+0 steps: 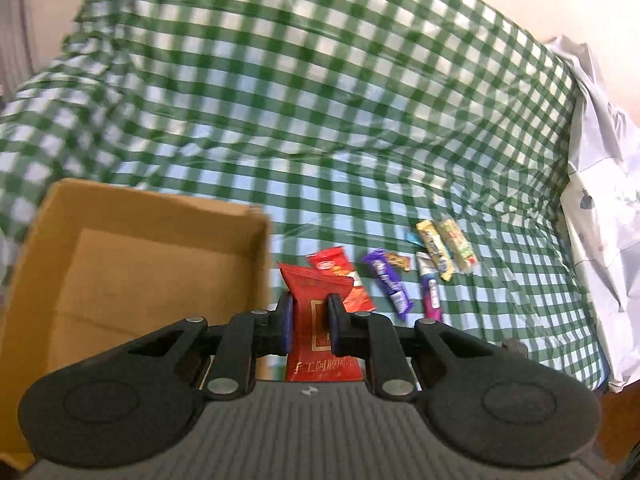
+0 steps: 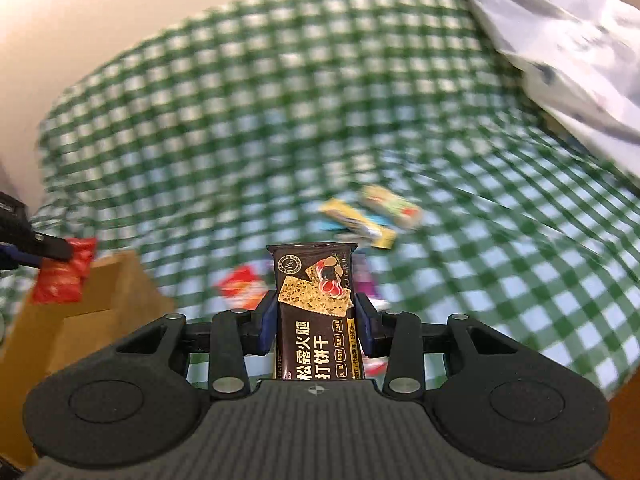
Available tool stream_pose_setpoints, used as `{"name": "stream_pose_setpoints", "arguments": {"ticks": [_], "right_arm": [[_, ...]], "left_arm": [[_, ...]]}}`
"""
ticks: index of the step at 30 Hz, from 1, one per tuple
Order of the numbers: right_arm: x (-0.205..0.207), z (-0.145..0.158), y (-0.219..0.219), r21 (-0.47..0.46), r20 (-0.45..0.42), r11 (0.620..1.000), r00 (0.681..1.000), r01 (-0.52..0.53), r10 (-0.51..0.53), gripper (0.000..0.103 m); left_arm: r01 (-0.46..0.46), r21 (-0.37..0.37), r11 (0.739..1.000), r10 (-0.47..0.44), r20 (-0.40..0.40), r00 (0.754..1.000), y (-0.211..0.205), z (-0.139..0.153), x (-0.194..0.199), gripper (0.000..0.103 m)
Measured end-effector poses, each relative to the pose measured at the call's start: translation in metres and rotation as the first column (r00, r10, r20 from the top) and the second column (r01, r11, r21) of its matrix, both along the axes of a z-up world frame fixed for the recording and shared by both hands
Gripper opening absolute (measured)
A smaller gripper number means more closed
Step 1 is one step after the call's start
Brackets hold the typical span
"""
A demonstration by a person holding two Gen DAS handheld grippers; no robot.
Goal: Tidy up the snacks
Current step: 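Carry both packets over the box and open both grippers to drop them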
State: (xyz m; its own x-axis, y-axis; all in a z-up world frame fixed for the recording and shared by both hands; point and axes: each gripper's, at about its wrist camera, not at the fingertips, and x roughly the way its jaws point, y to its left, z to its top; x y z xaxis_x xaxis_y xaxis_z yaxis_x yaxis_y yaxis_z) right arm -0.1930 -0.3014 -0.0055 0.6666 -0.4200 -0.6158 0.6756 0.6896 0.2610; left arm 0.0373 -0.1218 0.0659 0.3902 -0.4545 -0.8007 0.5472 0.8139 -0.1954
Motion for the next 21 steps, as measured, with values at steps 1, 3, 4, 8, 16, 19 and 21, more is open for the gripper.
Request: {"name": "stream_pose_setpoints", "arguments": {"ticks": [1,3,4,8,16,19,21], "right_arm": [[0.006,0.007,0.011,-0.003,0.008,1.0,1.0,-0.025,0.025,0.041],[0.019,0.018,0.033,-0.006,0.02,0.997,0.997,-0.08,0.08,0.041],[0.025,0.024,0.044,-0.009,0.025,0.994,0.994,-0.109,0.109,0.041],[0.051,0.041,0.084,-0.021,0.03,0.979,0.979,-0.203,0.204,0.041],[0.083,0.057,0.155,-0.033,0.009,0.935,0.935,-0.353,0.354,0.041],[0.092,0.059,0.173,-0.035,-0.014,0.921,0.922,-0.388,0.387,0.041],[0.097,0.06,0.183,-0.037,-0.027,0.914,0.915,-0.404,0.404,0.041]], "left_arm": [[-0.01,0.002,1.0,0.01,0.008,1.0,0.011,0.002,0.0,0.019],[-0.033,0.001,0.999,0.033,0.01,0.999,0.037,0.007,-0.001,0.019],[-0.045,0.001,0.999,0.044,0.01,0.999,0.047,0.009,0.0,0.019],[-0.101,-0.012,0.995,0.101,0.005,0.995,0.094,0.014,0.004,0.019],[-0.184,-0.025,0.983,0.184,-0.002,0.983,0.169,0.014,0.009,0.019],[-0.21,-0.024,0.977,0.209,-0.012,0.978,0.189,0.01,0.015,0.019],[-0.22,-0.024,0.975,0.22,-0.016,0.975,0.2,0.007,0.019,0.019]]}}
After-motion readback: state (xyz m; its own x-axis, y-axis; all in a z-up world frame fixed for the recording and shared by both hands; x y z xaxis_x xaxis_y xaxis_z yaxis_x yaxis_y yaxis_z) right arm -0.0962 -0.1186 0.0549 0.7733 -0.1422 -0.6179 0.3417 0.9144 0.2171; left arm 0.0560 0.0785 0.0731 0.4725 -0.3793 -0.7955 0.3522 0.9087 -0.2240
